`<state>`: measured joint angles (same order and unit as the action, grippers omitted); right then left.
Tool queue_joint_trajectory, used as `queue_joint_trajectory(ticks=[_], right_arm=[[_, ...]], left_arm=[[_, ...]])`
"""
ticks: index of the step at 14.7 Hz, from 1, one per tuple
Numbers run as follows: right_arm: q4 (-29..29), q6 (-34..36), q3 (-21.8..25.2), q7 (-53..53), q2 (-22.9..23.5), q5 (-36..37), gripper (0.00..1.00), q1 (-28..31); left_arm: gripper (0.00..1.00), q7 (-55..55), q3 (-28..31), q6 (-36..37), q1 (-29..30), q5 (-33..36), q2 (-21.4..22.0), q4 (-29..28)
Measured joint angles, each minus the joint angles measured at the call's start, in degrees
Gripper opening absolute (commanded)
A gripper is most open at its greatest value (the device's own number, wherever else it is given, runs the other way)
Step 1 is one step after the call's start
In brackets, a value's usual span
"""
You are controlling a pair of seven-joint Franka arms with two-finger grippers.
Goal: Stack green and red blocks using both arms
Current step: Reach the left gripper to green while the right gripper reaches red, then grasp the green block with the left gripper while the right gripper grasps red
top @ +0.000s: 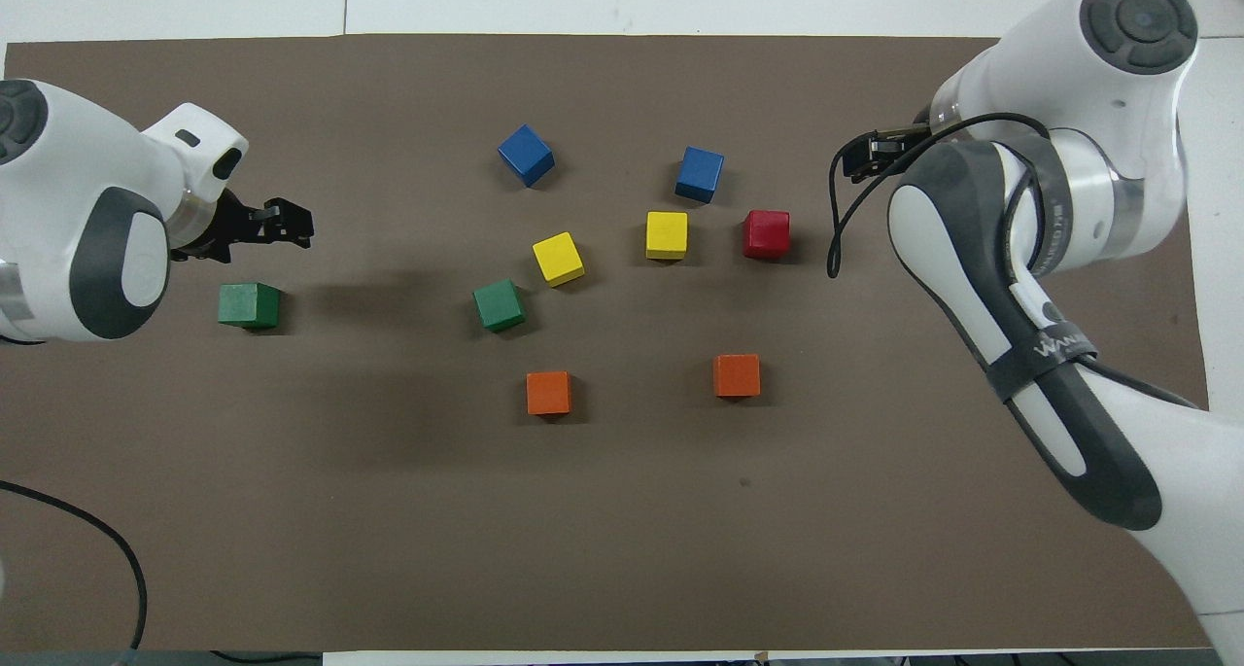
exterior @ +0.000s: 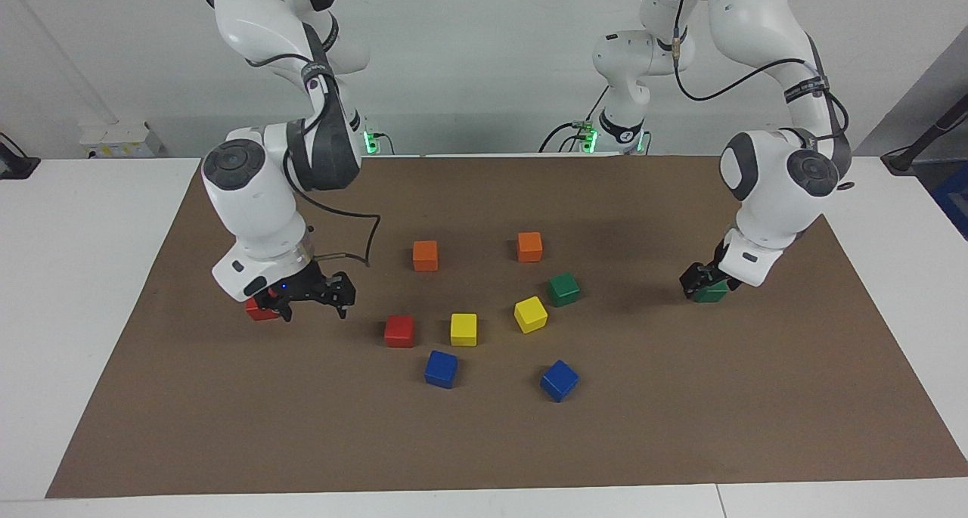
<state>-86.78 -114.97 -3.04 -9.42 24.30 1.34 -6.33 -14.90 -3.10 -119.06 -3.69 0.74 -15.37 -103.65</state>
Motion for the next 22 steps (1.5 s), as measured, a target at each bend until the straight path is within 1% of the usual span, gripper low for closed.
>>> queue_joint_trajectory(ticks=[4,7,10,14,17,18,22], right_arm=[[2.9,0.0,0.0,-7.5,3.7,0.1,0.96,-4.6],[4.8,0.0,0.0,-13.1,5.4,0.2,0.96,-7.9],[5.2,-0.4,0.1,-15.4,6.6,0.8,0.96,-9.7],[5.0,-2.7,0.1,-15.6,7.5,2.2,0.96,-9.8],[3.6,-4.6,0.5,-15.6,8.1,2.2,0.95,-9.6],[2.9,-5.3,0.5,-15.6,8.3,2.2,0.95,-9.6],[0.3,-8.3,0.6,-15.6,8.4,2.2,0.95,-9.6]], left_arm=[[1.00,-15.7,-0.2,0.0,-8.9,0.0,-0.6,0.2],[1.00,-23.1,-0.3,-0.2,-13.0,-0.2,-0.7,0.2],[1.00,-25.7,-0.3,-0.3,-15.7,-0.6,-1.0,0.2],[1.00,-28.7,-0.3,-2.2,-18.7,-0.8,-2.3,0.3],[1.00,-31.2,-0.3,-4.0,-20.3,-0.8,-4.5,0.3],[0.97,-31.4,-0.3,-4.1,-20.5,-0.8,-5.0,0.3],[0.96,-31.4,-0.3,-4.1,-20.8,-0.8,-5.3,0.2]])
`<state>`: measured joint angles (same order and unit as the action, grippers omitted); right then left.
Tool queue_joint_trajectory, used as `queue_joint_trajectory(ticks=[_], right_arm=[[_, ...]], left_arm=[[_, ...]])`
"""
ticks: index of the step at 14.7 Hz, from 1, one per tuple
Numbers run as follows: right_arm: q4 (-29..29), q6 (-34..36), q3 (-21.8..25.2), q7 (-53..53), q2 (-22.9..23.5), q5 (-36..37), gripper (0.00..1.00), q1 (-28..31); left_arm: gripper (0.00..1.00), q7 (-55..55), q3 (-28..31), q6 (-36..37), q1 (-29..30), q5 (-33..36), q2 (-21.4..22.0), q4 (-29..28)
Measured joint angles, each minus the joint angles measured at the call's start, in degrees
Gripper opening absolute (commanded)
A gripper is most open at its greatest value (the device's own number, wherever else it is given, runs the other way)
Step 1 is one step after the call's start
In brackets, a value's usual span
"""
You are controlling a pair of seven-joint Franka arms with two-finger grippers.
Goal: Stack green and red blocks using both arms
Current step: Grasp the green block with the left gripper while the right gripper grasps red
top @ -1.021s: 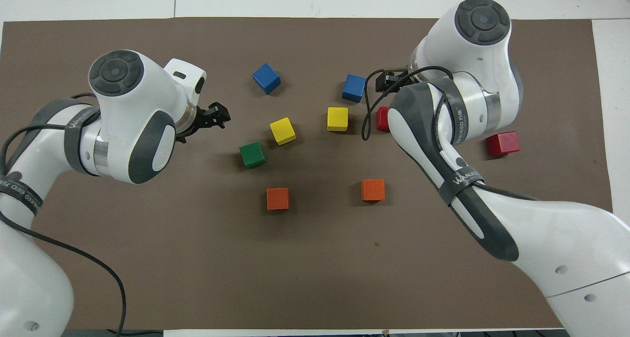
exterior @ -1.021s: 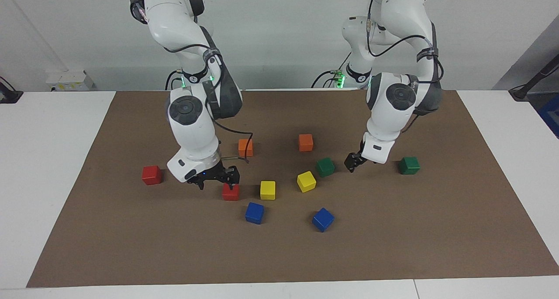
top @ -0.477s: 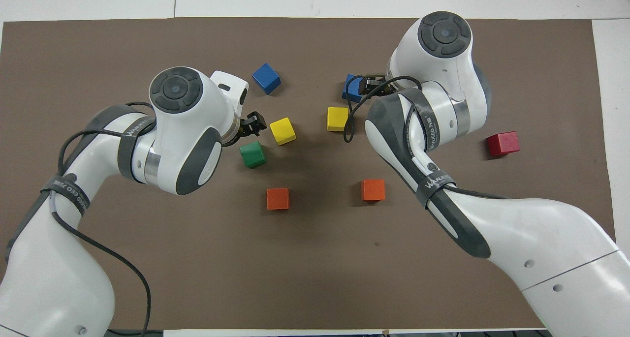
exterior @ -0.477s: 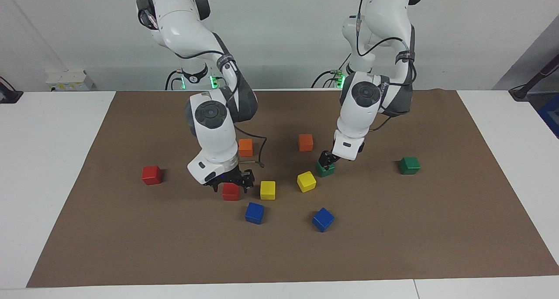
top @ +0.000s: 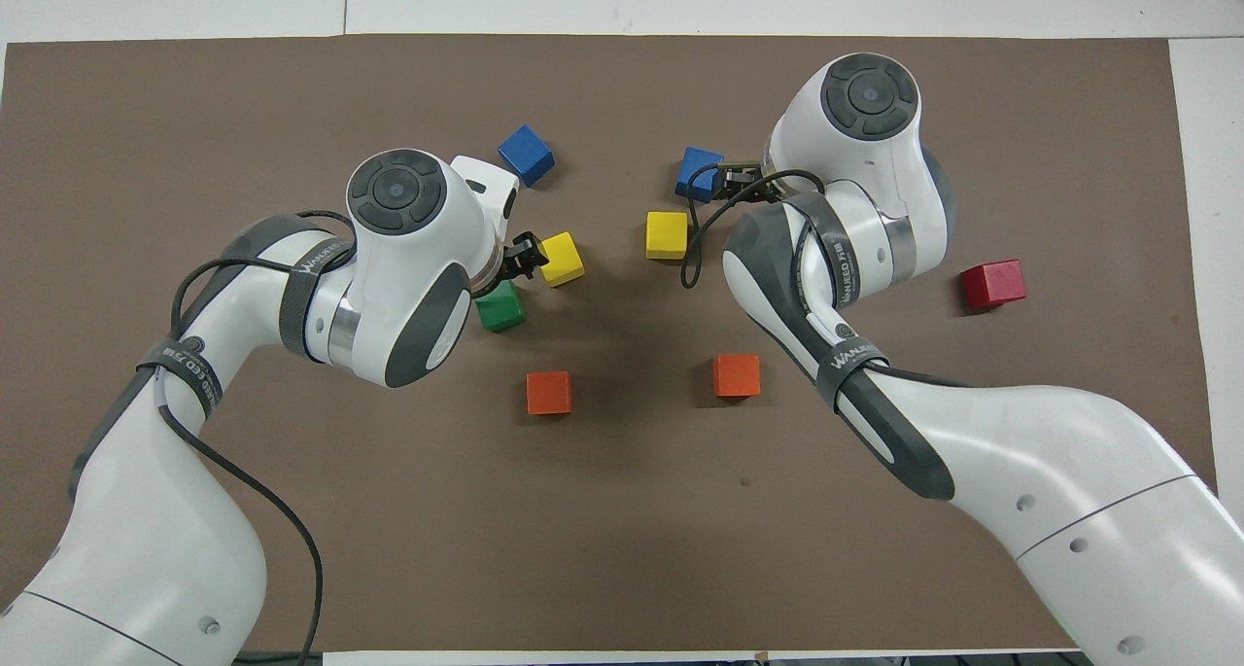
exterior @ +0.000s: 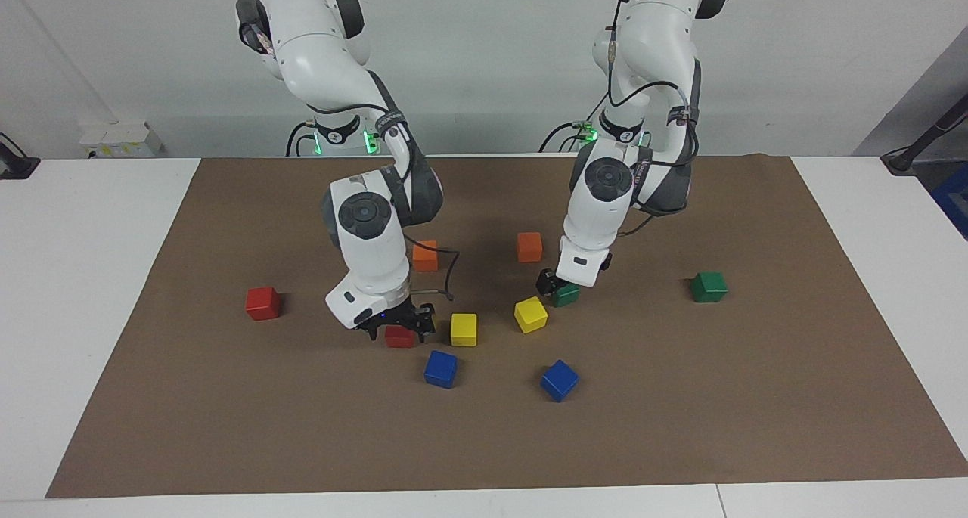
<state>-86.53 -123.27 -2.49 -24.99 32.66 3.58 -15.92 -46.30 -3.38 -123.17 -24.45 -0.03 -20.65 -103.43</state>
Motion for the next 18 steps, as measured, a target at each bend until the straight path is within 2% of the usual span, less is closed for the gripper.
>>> queue_joint_trajectory(ticks=[8,15,16,18], right_arm=[[-4.2,-3.9,0.0,0.0,-0.2,0.0,0.96,0.0],[-6.9,-4.2,0.0,0.0,-1.4,0.0,0.96,0.0],[-6.9,-4.2,0.0,0.0,-1.4,0.0,0.95,0.0],[-7.0,-4.2,0.0,0.0,-1.4,0.0,0.83,0.0]], left_arm=[[0.95,0.1,0.0,0.0,-0.5,0.0,-0.9,-0.8],[0.91,0.2,0.1,-1.7,-0.6,0.0,-1.3,-1.6],[0.91,0.2,0.1,-1.8,-0.6,0.0,-1.3,-1.7],[0.91,0.2,0.1,-1.9,-0.6,0.0,-1.3,-1.8]])
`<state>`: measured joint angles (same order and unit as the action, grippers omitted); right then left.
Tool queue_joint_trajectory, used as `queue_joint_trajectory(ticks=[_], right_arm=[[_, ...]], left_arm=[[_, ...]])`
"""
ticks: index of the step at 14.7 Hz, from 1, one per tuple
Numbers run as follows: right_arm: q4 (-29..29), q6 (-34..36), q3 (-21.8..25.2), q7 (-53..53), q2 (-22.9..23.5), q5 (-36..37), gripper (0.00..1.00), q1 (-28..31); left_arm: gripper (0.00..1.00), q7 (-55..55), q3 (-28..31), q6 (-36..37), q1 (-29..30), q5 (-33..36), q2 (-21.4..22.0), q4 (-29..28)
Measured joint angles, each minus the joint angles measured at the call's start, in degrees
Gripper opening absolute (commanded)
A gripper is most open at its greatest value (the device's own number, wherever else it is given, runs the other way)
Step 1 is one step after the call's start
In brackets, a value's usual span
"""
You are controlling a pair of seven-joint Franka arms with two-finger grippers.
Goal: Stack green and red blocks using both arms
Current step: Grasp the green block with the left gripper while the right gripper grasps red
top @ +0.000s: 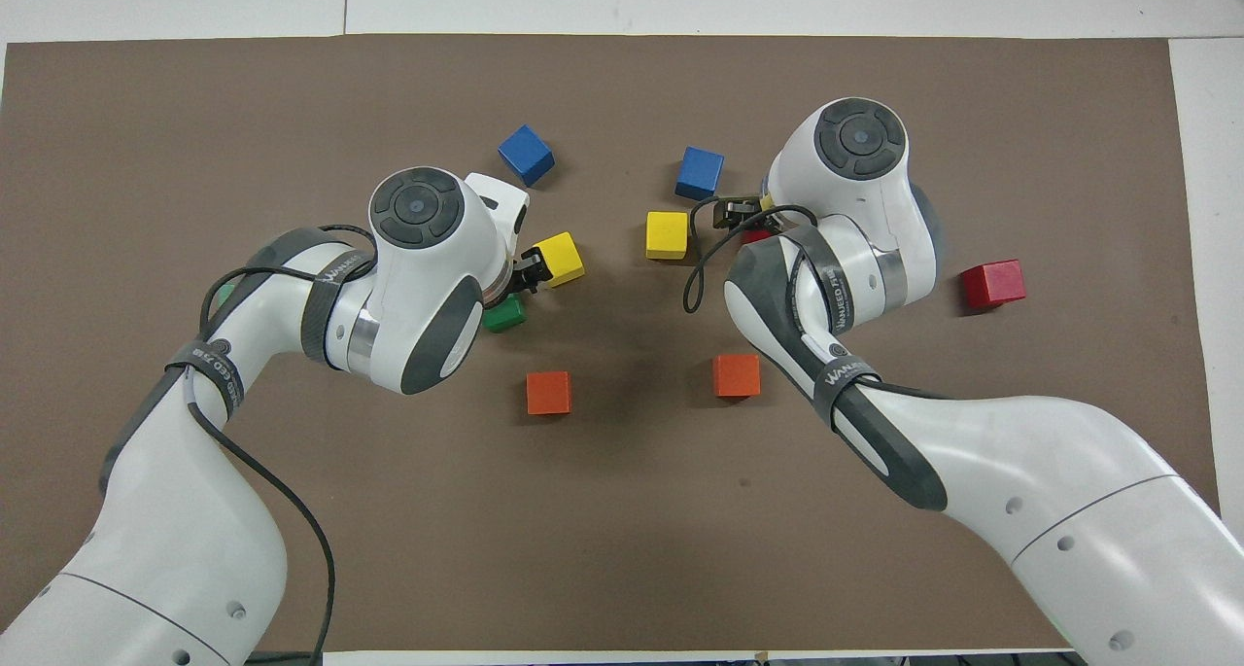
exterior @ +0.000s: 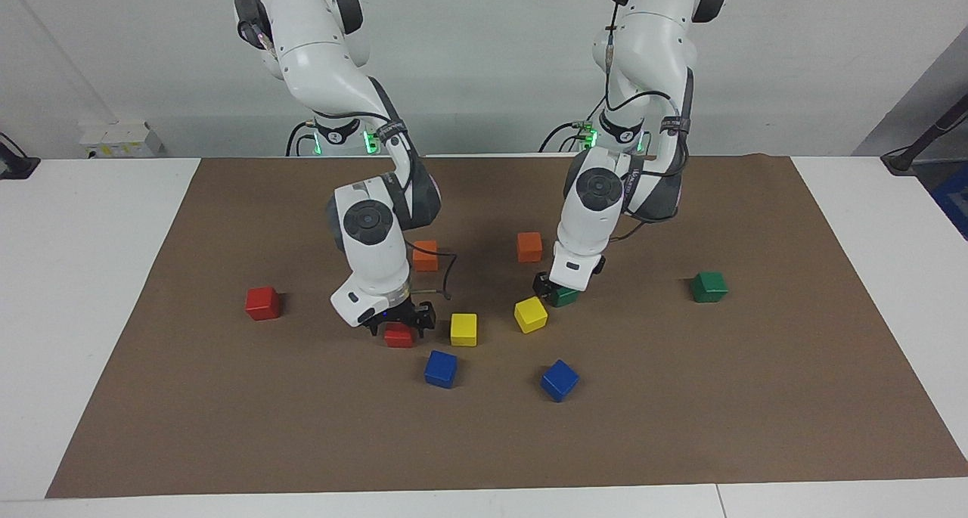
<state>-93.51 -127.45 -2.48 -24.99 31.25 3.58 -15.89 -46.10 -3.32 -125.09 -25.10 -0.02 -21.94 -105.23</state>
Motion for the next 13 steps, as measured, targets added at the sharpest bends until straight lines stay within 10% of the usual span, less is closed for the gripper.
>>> queue_joint_trajectory(ticks=[2,4,6,13], right_arm=[[-0.2,0.0,0.0,0.0,0.0,0.0,0.69,0.1],[-0.5,-0.6,0.0,0.0,0.0,0.0,0.20,0.4],[-0.8,-1.1,0.0,0.0,0.0,0.0,0.00,0.6],[3.3,5.1,0.1,0.5,-1.7,0.0,0.00,1.5]], left_arm=[[0.91,0.0,0.0,0.0,0.0,0.0,0.0,0.0],[0.91,0.0,0.0,0.0,0.0,0.0,0.0,-0.2],[0.91,0.0,0.0,-0.1,0.0,0.0,0.0,-0.4],[0.73,0.0,-0.1,-0.2,-0.2,0.0,0.0,-0.6]])
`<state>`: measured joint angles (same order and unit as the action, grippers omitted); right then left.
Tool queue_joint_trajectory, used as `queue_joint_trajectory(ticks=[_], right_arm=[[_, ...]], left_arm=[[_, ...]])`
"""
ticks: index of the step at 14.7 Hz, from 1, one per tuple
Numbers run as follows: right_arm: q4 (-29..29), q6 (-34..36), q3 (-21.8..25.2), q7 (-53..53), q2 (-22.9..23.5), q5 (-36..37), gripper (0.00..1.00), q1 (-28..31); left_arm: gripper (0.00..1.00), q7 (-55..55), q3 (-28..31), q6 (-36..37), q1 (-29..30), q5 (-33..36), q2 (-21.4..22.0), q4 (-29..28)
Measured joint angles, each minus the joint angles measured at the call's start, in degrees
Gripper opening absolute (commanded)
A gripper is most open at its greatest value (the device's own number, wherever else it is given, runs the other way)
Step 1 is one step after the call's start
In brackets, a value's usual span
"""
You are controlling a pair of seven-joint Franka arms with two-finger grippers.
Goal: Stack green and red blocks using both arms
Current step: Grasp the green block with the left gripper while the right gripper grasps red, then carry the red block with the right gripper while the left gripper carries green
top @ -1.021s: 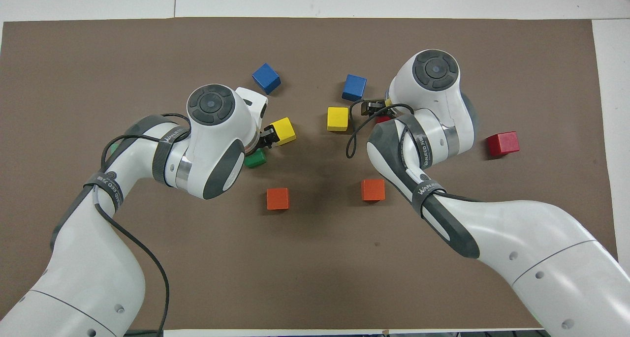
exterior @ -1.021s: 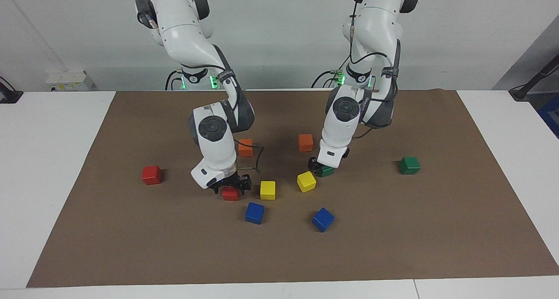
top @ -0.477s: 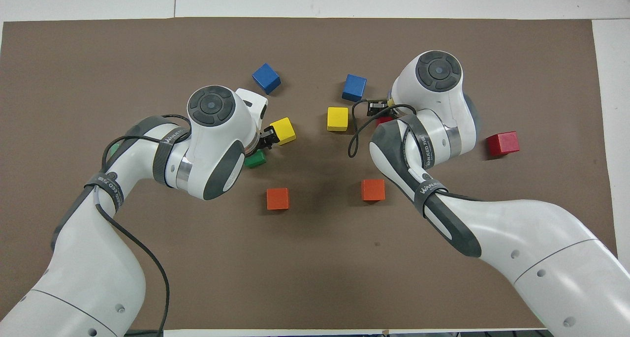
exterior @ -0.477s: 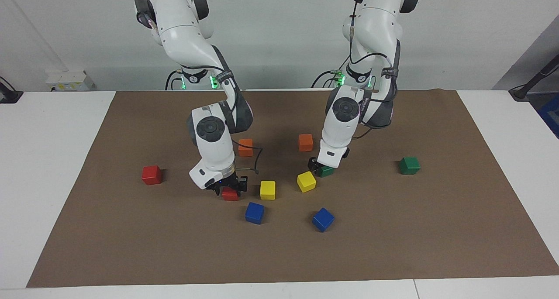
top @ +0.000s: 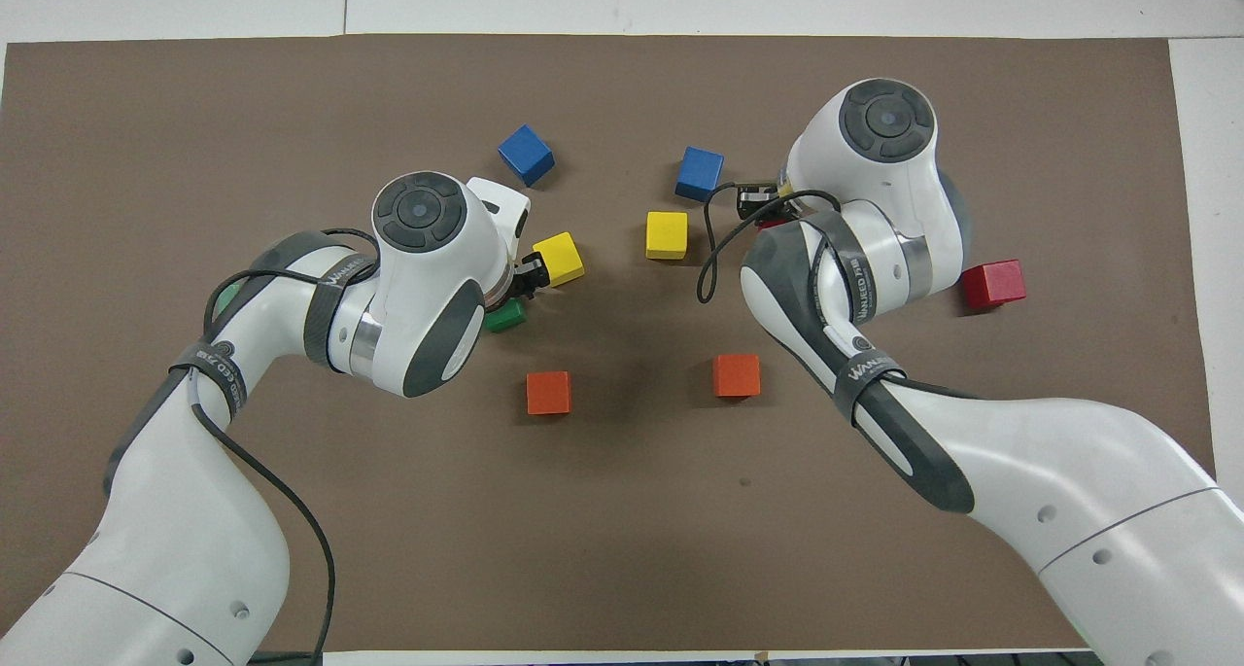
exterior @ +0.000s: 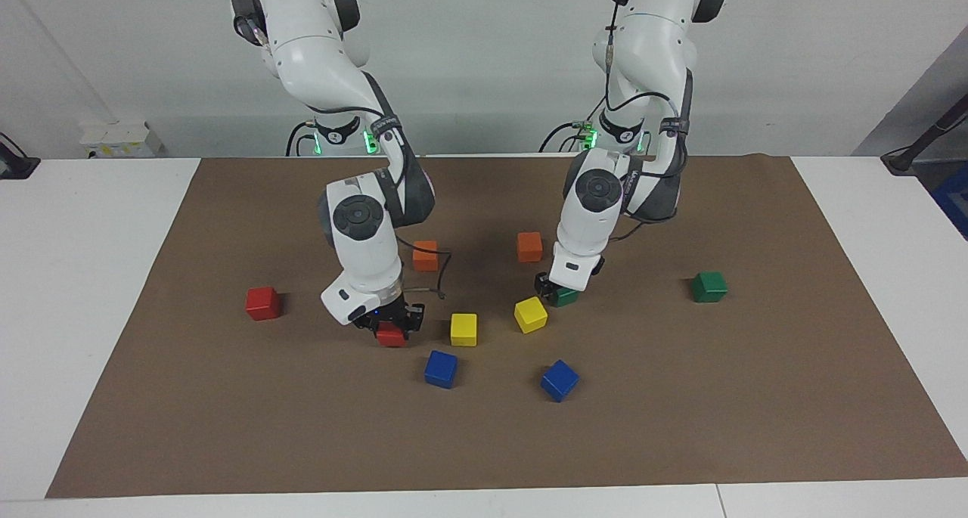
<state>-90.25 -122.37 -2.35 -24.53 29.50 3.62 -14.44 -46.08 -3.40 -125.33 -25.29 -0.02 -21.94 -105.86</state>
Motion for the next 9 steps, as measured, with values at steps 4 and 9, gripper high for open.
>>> queue_joint_trajectory(ticks=[4,9], right_arm=[[6.7,8.3,0.2,6.4,-3.1,0.1,0.00,3.6],[5.4,13.8,0.3,27.1,-8.3,0.1,0.00,12.6]], left_arm=[[0.08,0.0,0.0,0.0,-0.4,0.0,0.0,-0.1],[0.00,0.1,0.5,0.7,-0.4,0.0,0.3,0.0]])
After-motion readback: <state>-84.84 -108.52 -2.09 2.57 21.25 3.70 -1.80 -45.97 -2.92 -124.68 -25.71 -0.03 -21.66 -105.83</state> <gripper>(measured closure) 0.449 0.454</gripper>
